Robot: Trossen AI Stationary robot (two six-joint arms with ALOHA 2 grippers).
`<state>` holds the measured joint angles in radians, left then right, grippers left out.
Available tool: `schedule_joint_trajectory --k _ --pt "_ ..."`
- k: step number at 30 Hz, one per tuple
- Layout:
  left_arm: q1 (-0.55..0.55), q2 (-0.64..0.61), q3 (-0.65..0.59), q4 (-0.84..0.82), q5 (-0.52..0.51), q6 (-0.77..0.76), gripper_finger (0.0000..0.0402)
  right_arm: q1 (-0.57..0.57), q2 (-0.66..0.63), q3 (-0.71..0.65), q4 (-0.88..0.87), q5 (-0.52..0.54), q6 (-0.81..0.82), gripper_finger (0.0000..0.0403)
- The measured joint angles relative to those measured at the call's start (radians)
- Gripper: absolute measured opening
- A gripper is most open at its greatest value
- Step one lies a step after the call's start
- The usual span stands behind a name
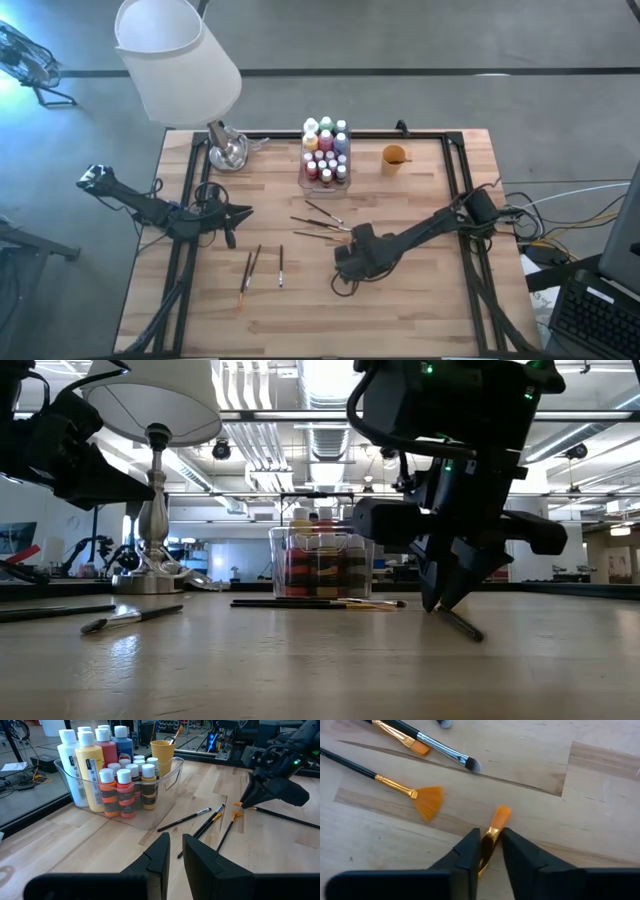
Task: Pick & Place Paint Supplies
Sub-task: Put the gold paint brush into the cup
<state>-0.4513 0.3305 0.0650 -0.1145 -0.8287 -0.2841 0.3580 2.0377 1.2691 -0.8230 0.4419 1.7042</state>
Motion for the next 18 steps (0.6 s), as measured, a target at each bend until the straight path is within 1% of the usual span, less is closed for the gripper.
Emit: schedule_joint_trajectory --k 5,6,13,16,18 --pt "0.0 0.0 0.0 0.001 0.0 0.0 0.0056 0.001 0.0 -0.003 -0.001 -0.002 -0.016 0.002" --pt "0.0 0.0 0.0 0.001 0.0 0.0 0.0056 0.001 0.0 -0.003 -0.001 -0.002 -0.02 0.0015" --pt "0.0 0.0 0.0 0.001 0.0 0.0 0.0056 0.001 -0.006 0.012 -0.028 -0.025 -0.036 0.0011" --pt "0.0 0.0 0.0 0.001 0.0 0.0 0.0056 0.003 -0.023 0.027 -0.106 -0.066 -0.041 0.001" --pt "0.0 0.0 0.0 0.001 0.0 0.0 0.0057 0.007 -0.045 0.034 -0.151 -0.069 -0.047 0.001"
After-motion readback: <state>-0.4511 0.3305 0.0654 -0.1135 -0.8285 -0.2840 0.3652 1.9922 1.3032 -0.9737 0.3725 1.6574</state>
